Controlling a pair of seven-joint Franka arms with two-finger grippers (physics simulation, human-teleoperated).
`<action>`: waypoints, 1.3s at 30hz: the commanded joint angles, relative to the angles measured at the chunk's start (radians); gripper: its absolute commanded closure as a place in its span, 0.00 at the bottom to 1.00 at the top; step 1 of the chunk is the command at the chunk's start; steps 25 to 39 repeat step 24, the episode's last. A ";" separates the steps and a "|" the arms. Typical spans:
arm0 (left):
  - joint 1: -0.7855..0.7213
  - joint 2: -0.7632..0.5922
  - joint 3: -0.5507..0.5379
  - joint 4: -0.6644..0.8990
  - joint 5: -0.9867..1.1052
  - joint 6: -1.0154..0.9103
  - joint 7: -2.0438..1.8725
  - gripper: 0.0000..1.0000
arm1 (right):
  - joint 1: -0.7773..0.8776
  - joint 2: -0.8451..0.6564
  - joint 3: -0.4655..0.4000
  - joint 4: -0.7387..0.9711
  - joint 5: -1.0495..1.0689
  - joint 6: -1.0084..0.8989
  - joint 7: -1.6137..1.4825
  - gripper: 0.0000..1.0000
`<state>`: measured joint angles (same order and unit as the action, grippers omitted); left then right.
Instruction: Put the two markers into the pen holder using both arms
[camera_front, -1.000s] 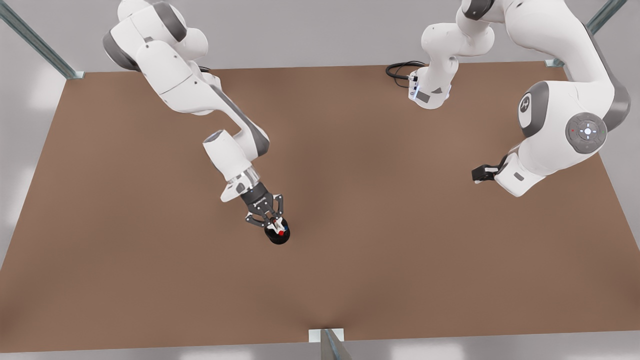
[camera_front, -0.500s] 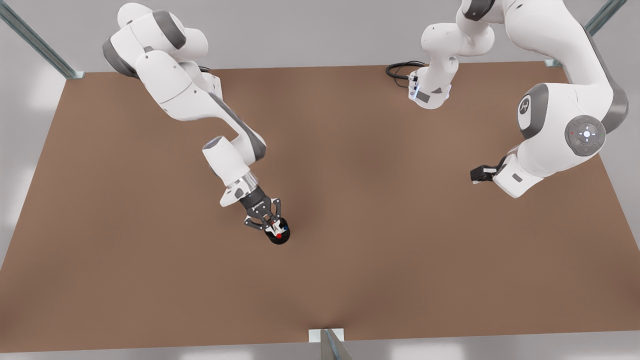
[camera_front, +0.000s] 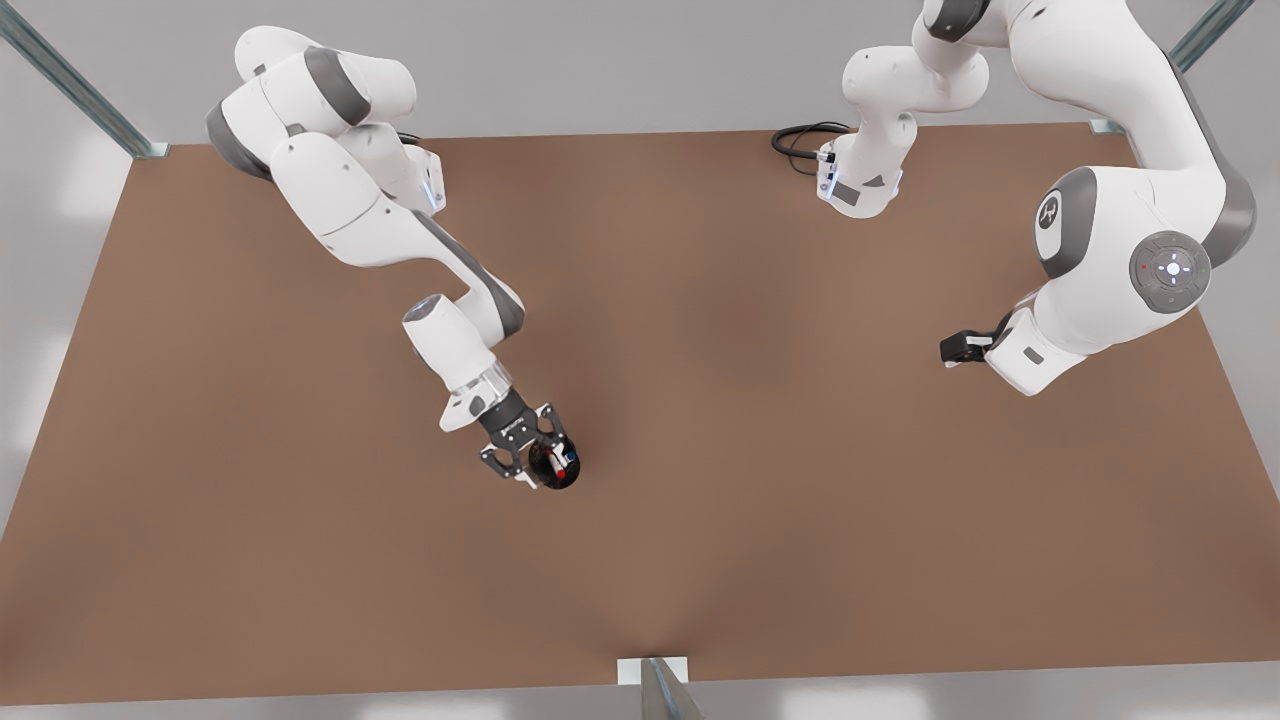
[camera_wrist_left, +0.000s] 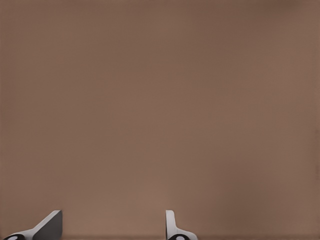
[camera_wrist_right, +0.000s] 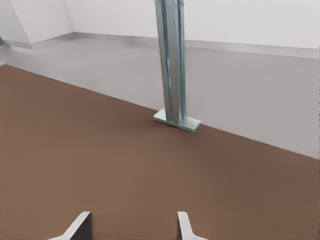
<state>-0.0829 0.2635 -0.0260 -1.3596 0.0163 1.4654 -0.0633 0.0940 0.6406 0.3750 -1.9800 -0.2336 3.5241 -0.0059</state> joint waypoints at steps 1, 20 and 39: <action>0.000 0.000 0.000 0.000 0.001 0.000 0.005 0.00 | -0.002 -0.005 -0.008 0.061 0.000 -0.022 0.009 0.00; -0.005 0.088 -0.002 0.071 0.002 0.000 0.036 0.00 | -0.017 -0.443 -0.346 0.386 0.169 -1.703 0.029 0.00; -0.014 0.088 -0.003 0.069 0.004 -0.002 0.033 0.00 | -0.020 -0.435 -0.347 0.388 0.169 -1.680 0.021 0.00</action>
